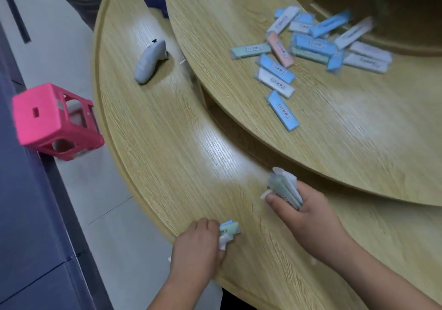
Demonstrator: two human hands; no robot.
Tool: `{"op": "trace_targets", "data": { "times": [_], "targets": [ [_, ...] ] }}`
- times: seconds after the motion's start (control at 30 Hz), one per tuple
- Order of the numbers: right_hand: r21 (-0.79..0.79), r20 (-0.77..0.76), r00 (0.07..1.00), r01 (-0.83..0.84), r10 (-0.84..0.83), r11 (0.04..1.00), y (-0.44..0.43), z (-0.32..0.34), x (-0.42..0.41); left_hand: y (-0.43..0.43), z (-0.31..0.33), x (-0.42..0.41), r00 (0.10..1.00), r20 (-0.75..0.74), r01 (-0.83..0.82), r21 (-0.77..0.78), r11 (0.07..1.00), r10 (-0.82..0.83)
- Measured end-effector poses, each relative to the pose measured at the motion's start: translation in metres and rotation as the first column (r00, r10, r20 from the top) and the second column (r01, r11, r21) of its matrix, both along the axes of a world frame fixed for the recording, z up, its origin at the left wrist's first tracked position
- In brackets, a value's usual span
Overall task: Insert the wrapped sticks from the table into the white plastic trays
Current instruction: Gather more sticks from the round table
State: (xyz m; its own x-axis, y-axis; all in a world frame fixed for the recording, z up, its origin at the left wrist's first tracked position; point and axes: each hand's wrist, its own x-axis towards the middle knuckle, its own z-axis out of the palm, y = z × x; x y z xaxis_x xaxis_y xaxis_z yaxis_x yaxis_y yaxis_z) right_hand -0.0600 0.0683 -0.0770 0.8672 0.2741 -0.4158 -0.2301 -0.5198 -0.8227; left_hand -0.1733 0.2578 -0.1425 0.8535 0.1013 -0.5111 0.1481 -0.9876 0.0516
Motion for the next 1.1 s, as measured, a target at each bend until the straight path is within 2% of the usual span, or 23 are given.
{"op": "trace_targets", "data": {
  "times": [0.07, 0.17, 0.23, 0.27, 0.33, 0.47, 0.57, 0.73, 0.9, 1.03, 1.1],
  "targets": [
    [0.040, -0.003, 1.000, 0.005, -0.005, 0.999, 0.000, 0.014, 0.004, -0.006, 0.008, 0.009, 0.996, -0.085, -0.029, 0.006, 1.000, 0.029],
    [0.059, 0.062, 0.998, 0.020, -0.023, 0.998, -0.003, 0.035, 0.013, -0.008, 0.013, 0.013, 0.999, -0.011, -0.053, -0.053, 0.997, 0.052],
    [0.053, 0.121, 0.991, 0.056, -0.062, 0.997, -0.007, 0.051, 0.029, -0.002, 0.024, 0.028, 0.987, -0.061, -0.156, -0.099, 0.983, 0.151],
    [0.041, 0.153, 0.985, 0.073, -0.078, 0.997, -0.011, 0.058, 0.040, 0.002, 0.033, 0.039, 0.980, -0.015, -0.197, -0.051, 0.979, 0.196],
    [-0.011, 0.232, 0.969, 0.093, -0.088, 0.996, -0.016, 0.069, 0.066, 0.010, 0.048, 0.059, 0.973, 0.139, -0.185, 0.010, 0.983, 0.182],
    [-0.199, 0.317, 0.945, 0.144, -0.075, 0.969, -0.006, 0.079, 0.116, 0.014, 0.116, 0.122, 0.894, 0.395, -0.193, -0.084, 0.978, 0.211],
    [-0.369, 0.368, 0.930, 0.120, 0.026, 0.922, 0.016, 0.076, 0.132, 0.017, 0.145, 0.178, 0.828, 0.533, -0.157, -0.075, 0.985, 0.173],
    [-0.568, 0.401, 0.905, 0.122, 0.144, 0.814, 0.049, 0.062, 0.129, 0.016, 0.143, 0.252, 0.846, 0.525, -0.072, -0.057, 0.996, 0.092],
    [-0.668, 0.420, 0.883, 0.145, 0.209, 0.730, 0.047, 0.052, 0.123, 0.039, 0.123, 0.259, 0.822, 0.554, -0.103, -0.087, 0.991, 0.134],
    [-0.784, 0.405, 0.840, 0.118, 0.360, 0.609, 0.047, 0.045, 0.118, 0.040, 0.118, 0.259, 0.814, 0.576, -0.074, -0.036, 0.997, 0.082],
    [-0.798, 0.412, 0.830, 0.129, 0.376, 0.589, 0.048, 0.046, 0.118, 0.037, 0.120, 0.265, 0.816, 0.575, -0.057, -0.015, 0.998, 0.055]
  ]
}}
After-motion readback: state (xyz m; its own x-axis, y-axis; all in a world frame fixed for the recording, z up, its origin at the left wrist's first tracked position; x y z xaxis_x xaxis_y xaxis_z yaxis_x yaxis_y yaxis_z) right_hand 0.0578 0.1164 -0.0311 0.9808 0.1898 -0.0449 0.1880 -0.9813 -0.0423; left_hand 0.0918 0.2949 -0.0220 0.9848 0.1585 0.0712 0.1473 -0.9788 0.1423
